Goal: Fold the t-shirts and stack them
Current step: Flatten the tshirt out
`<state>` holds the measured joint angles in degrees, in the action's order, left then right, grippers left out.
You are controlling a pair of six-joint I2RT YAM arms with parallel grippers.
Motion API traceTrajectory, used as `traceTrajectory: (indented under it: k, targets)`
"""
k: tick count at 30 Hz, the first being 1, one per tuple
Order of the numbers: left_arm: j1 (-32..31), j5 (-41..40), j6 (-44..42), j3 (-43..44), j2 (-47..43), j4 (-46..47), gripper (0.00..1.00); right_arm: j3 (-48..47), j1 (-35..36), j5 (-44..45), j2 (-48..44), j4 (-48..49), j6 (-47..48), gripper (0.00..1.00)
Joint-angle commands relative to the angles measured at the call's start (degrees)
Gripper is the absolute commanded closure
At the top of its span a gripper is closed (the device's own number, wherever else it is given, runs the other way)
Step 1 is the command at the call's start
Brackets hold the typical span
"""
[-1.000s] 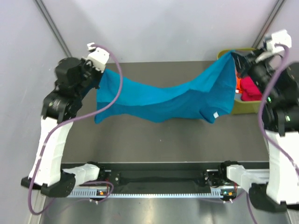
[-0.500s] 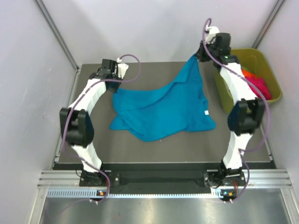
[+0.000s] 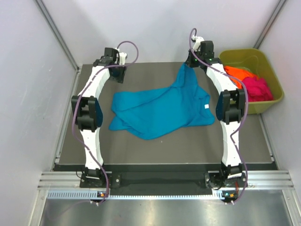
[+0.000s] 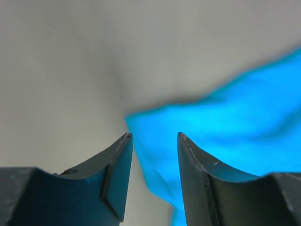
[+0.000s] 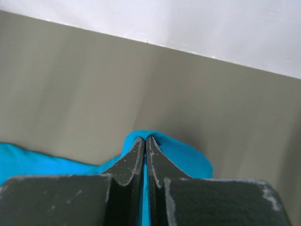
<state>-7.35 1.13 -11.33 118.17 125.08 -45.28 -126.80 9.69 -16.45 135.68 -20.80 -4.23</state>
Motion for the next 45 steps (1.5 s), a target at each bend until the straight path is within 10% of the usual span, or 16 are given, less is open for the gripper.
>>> traceTrajectory:
  k: [1,9,45]
  targets:
    - [2.78,11.92,8.85,-1.26,-6.59,-11.40,0.53,-2.22,0.59,-1.39,-2.08,3.40,-1.57,1.00]
    - [6.21,18.73,14.41,-13.84,-10.47,-11.41,0.60,-0.03,0.85,-1.48,-4.37,2.61,-1.22,1.00]
    - [9.82,18.12,15.46,-20.35,-2.91,-12.56,0.64,2.00,0.50,-2.19,-6.13,1.90,-0.25,1.00]
